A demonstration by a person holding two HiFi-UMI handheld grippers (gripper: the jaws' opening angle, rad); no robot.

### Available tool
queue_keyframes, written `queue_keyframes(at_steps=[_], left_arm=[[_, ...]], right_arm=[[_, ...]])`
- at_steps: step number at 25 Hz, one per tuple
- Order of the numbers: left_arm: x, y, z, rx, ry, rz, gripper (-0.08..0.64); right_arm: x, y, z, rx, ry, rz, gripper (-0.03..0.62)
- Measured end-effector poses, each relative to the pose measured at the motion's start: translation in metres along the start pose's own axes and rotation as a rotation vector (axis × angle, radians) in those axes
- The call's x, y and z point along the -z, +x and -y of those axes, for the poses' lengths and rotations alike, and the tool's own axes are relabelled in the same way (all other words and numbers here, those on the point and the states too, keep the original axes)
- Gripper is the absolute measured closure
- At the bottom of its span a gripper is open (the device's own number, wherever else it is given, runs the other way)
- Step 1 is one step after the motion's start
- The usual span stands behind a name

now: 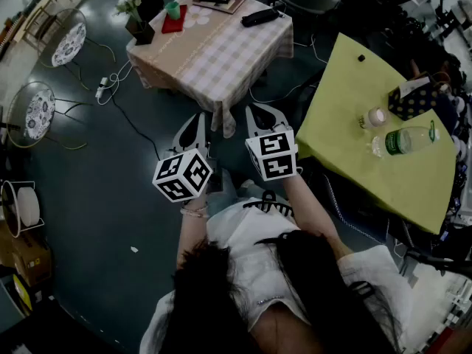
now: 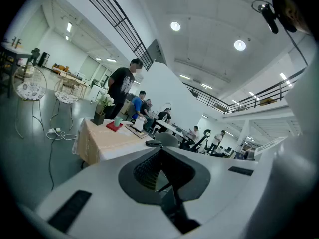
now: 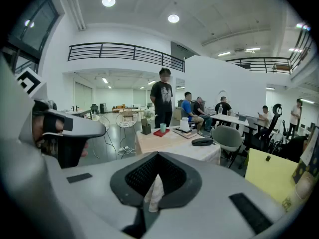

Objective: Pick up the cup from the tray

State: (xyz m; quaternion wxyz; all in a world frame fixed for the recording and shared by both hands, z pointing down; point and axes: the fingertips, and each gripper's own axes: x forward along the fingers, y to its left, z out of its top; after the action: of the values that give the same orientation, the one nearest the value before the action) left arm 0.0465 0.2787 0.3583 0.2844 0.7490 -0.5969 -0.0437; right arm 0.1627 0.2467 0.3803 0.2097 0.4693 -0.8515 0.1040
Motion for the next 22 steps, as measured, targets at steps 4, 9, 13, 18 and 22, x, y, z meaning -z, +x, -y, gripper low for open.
queue_keyframes(at_steps=[4,9,13,18,22], left_arm=[[-0.003,0.000,-0.003,-0.008,0.003,0.009,0.551],[-0.003,0.000,-0.003,-0.014,0.007,0.009,0.551],[-0.005,0.001,-0.006,-0.023,0.013,0.006,0.551],[-0.013,0.009,-0.015,-0.031,0.012,0.013,0.551],[-0.024,0.025,-0.022,-0.020,0.019,0.021,0.551]], right_arm=[[-0.002,0.001,-0.002,-0.004,-0.004,0.005,0.581],[-0.001,0.002,-0.005,-0.017,-0.007,0.002,0.581],[-0.007,0.006,-0.007,-0.056,0.038,0.038,0.581],[-0.024,0.013,-0.010,-0.132,0.082,0.100,0.472],[-0.038,0.027,-0.010,-0.162,0.059,0.124,0.364]])
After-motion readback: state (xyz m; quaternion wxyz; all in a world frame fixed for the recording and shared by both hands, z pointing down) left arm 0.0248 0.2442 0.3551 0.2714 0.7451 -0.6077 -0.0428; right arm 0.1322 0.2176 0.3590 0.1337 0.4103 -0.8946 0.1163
